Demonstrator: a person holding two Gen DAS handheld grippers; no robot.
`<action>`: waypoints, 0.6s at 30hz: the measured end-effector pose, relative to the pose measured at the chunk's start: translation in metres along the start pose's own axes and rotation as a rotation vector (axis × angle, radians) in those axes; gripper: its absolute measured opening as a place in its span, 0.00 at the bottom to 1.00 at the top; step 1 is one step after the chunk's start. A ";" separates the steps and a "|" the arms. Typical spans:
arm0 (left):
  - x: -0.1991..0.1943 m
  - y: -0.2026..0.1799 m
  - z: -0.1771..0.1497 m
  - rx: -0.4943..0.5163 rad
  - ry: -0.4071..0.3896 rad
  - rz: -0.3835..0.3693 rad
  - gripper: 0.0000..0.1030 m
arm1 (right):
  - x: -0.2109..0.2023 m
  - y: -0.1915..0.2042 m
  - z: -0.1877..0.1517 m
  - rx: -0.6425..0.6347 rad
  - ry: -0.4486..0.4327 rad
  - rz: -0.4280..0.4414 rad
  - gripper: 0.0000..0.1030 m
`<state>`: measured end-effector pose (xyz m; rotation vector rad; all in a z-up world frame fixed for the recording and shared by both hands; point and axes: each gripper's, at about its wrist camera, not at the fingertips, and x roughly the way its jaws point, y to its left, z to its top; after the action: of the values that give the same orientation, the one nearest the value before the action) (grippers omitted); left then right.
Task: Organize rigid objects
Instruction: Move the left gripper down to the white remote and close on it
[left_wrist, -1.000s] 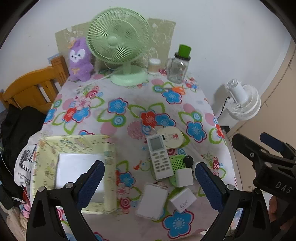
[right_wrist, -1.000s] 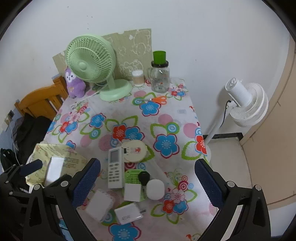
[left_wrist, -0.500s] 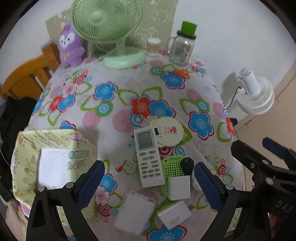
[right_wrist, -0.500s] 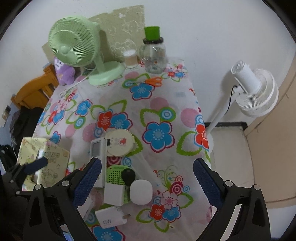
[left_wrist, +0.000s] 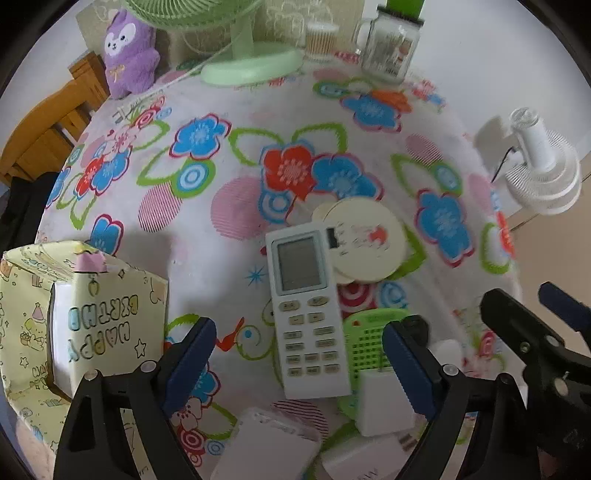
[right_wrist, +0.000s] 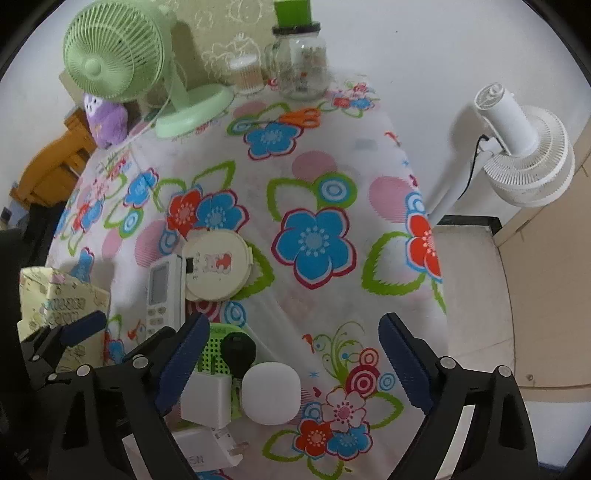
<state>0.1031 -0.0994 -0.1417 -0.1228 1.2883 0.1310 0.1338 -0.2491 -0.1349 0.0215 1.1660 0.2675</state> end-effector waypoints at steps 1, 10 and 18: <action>0.003 0.000 0.000 0.003 0.006 0.013 0.87 | 0.004 0.001 -0.001 -0.005 0.009 0.001 0.90; 0.025 0.000 -0.006 0.003 0.074 0.006 0.70 | 0.025 0.006 -0.004 -0.012 0.062 0.001 0.87; 0.028 -0.004 -0.010 0.020 0.075 -0.071 0.52 | 0.034 0.008 -0.003 0.006 0.091 0.009 0.87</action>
<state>0.1019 -0.1045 -0.1718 -0.1575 1.3580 0.0534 0.1417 -0.2341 -0.1657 0.0201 1.2570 0.2752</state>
